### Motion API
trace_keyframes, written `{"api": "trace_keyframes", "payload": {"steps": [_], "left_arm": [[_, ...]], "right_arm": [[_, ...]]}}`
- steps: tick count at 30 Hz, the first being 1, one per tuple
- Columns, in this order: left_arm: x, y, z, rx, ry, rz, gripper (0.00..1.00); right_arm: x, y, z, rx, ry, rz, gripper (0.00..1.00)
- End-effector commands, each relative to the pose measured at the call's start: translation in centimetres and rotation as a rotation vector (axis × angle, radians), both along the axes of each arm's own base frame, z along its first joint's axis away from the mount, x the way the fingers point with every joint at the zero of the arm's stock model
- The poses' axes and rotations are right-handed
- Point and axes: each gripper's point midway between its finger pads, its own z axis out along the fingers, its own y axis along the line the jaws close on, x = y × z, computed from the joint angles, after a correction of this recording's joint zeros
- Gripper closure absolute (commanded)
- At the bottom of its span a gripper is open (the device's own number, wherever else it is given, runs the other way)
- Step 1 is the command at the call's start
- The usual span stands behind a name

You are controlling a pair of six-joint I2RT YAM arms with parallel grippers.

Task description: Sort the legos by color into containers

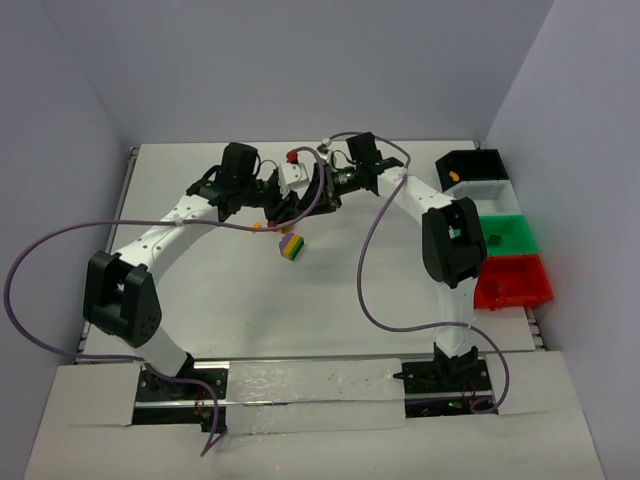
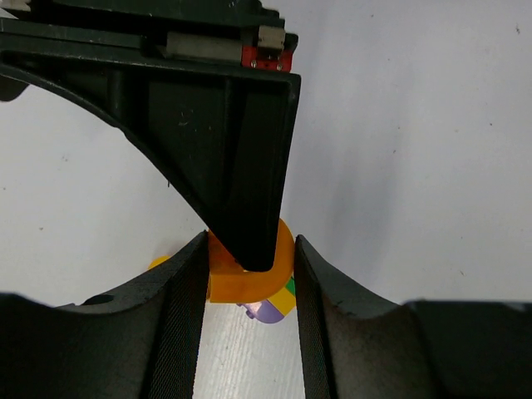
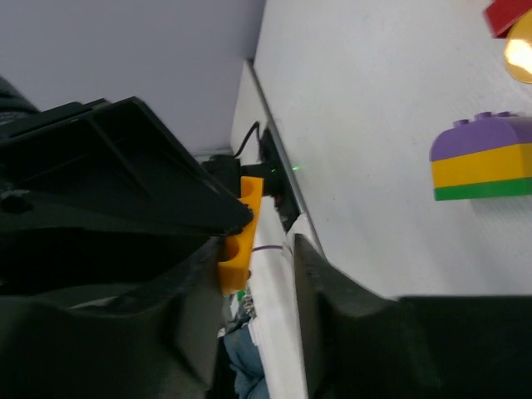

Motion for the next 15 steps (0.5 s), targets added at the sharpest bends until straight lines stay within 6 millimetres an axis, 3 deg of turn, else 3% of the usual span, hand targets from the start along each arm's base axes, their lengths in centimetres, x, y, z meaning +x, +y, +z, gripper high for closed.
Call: {"api": "trace_keyframes", "payload": {"steps": [1, 4, 7, 8, 9, 10, 12, 15], "left_arm": [[0.6, -1.2, 2.5, -0.057, -0.048, -0.022, 1.0], [0.9, -1.2, 2.1, -0.05, -0.041, -0.004, 0.94], [1.7, -0.7, 1.9, -0.042, -0.04, 0.057, 0.6], [1.9, -0.6, 1.9, -0.043, -0.037, 0.077, 0.41], [2.3, -0.3, 1.8, -0.036, -0.035, 0.115, 0.11], [2.5, 0.1, 1.8, -0.034, -0.036, 0.132, 0.02], [2.9, 0.9, 1.9, -0.038, -0.022, 0.17, 0.01], [4.6, 4.0, 2.7, -0.073, 0.046, 0.316, 0.01]], "right_arm": [[0.3, 0.7, 1.6, 0.055, -0.042, 0.03, 0.68], [-0.1, 0.6, 1.8, 0.072, -0.032, 0.042, 0.94], [-0.1, 0.2, 2.3, 0.077, -0.042, 0.037, 1.0], [0.0, -0.1, 2.6, 0.077, -0.052, 0.03, 1.0], [0.4, -0.9, 2.9, 0.075, -0.071, 0.013, 1.0], [0.8, -1.5, 3.0, 0.065, -0.083, -0.007, 1.0], [2.1, -3.9, 2.9, 0.028, -0.086, -0.066, 1.0], [4.9, -8.8, 3.3, -0.077, -0.206, -0.168, 1.0]]}}
